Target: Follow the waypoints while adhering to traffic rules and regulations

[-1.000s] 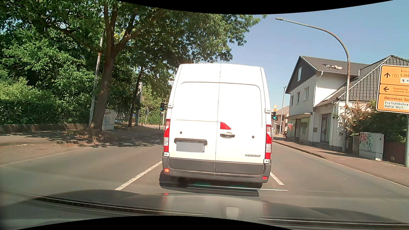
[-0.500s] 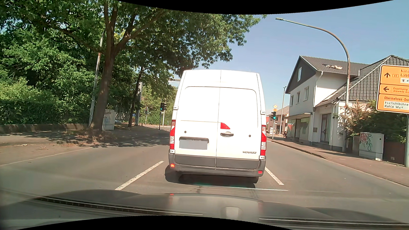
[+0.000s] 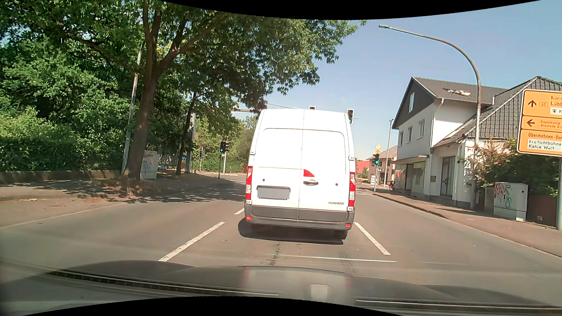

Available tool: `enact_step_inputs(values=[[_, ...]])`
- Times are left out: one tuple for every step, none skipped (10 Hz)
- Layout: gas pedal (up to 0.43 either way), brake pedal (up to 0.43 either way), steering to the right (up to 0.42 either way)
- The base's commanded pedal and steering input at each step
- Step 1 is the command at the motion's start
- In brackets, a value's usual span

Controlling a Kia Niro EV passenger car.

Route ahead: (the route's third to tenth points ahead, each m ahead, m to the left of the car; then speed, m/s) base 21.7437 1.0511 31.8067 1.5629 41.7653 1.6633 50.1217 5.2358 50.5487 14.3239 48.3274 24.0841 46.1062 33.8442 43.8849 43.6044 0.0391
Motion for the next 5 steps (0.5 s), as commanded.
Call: enact_step_inputs(values=[[0.331,0.006,0.001],[0.331,0.006,0.001],[0.331,0.006,0.001],[0.331,0.006,0.0],[0.331,0.006,0.001]])
